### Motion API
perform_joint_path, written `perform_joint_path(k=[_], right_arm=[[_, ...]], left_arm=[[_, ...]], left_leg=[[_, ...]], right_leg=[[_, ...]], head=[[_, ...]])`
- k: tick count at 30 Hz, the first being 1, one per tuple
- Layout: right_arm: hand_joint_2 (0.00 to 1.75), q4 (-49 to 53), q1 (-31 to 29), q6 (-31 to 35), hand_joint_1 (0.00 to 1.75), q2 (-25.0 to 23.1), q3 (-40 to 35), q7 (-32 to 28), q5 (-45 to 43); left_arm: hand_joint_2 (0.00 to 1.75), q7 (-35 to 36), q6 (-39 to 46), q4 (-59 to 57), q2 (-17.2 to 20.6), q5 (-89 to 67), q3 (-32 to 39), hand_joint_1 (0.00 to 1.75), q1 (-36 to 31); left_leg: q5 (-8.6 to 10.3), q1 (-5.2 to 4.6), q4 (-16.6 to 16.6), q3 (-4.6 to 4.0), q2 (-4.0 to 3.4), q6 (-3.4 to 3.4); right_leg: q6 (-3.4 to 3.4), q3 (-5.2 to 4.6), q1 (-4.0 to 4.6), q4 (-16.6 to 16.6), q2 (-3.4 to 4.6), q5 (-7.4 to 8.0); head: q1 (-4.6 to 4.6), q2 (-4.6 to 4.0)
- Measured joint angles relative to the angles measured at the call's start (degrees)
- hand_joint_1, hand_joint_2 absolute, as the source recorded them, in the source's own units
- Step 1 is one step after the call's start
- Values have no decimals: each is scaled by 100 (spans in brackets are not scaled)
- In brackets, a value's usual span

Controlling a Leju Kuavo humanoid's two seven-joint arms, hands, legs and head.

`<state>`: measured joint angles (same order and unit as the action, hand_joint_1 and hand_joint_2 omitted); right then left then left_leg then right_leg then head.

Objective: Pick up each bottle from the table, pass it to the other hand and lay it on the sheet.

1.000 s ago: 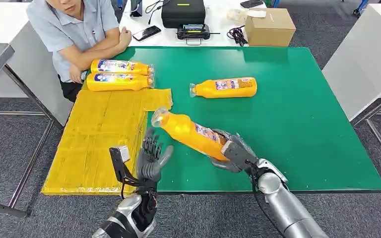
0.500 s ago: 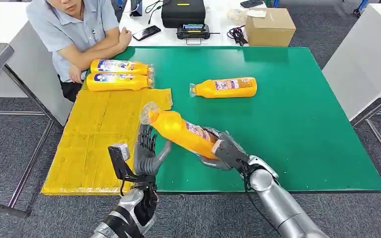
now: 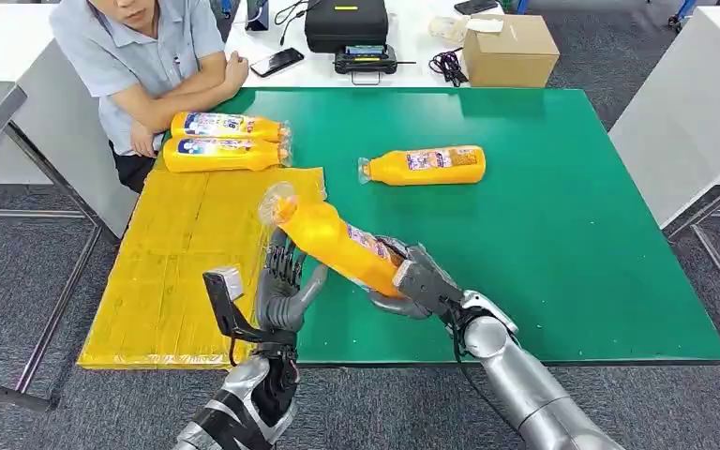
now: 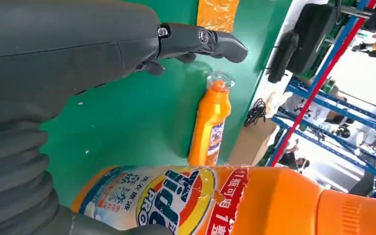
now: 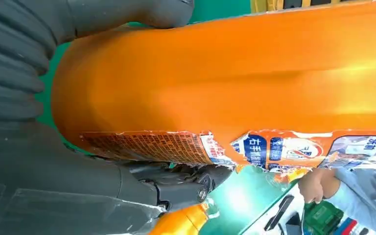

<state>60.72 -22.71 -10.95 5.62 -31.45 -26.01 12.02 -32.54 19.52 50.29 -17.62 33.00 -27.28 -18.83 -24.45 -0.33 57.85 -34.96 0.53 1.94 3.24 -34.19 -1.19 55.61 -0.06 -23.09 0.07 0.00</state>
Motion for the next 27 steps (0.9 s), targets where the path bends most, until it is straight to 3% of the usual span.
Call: perform_joint_path(k=[27], right_arm=[[175,-2,1,-26,175,17,2,-37,-9]], left_arm=[[175,46,-284,-26,0,74,-26,0,77]], left_leg=[[0,0,0,-1,0,0]], right_leg=[[0,-1,0,0,0,0]], head=[[0,0]])
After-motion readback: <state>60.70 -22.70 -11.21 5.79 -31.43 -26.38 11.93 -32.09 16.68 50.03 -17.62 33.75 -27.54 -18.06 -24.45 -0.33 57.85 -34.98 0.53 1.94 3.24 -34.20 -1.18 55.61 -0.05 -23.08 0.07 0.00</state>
